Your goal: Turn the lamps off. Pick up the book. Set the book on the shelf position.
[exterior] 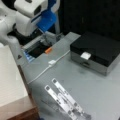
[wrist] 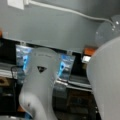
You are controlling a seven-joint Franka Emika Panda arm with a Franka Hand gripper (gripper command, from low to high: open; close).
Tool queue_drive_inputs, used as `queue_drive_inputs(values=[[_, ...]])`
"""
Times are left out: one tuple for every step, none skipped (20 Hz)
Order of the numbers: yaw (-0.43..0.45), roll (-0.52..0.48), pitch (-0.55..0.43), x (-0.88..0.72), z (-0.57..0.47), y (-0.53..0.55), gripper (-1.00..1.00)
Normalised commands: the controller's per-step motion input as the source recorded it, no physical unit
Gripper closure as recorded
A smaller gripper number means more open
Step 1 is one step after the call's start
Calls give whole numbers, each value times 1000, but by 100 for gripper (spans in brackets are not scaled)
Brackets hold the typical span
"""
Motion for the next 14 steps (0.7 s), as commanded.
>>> queue_drive_inputs(values=[[-206, 136, -316, -78, -330, 470, -100], [-189, 113, -296, -105, -290, 451, -100], [-174, 88, -275, -124, -264, 444, -100], [-160, 67, -258, -122, -257, 449, -100], [-144, 40, -248, -130, -259, 447, -100], [-126, 16, -244, -128, -261, 427, -100], [-107, -23, -251, -118, -257, 400, -100], [-87, -59, -246, -117, -250, 366, -100], [-66, -89, -246, -106, -243, 328, -100], [-63, -95, -240, -105, -225, 287, -100], [-56, -103, -243, -100, -217, 250, -100], [-66, -105, -210, -129, -140, 90, -100], [-49, -166, -258, -118, -164, 73, -100], [-49, -178, -263, -117, -170, 55, -100]])
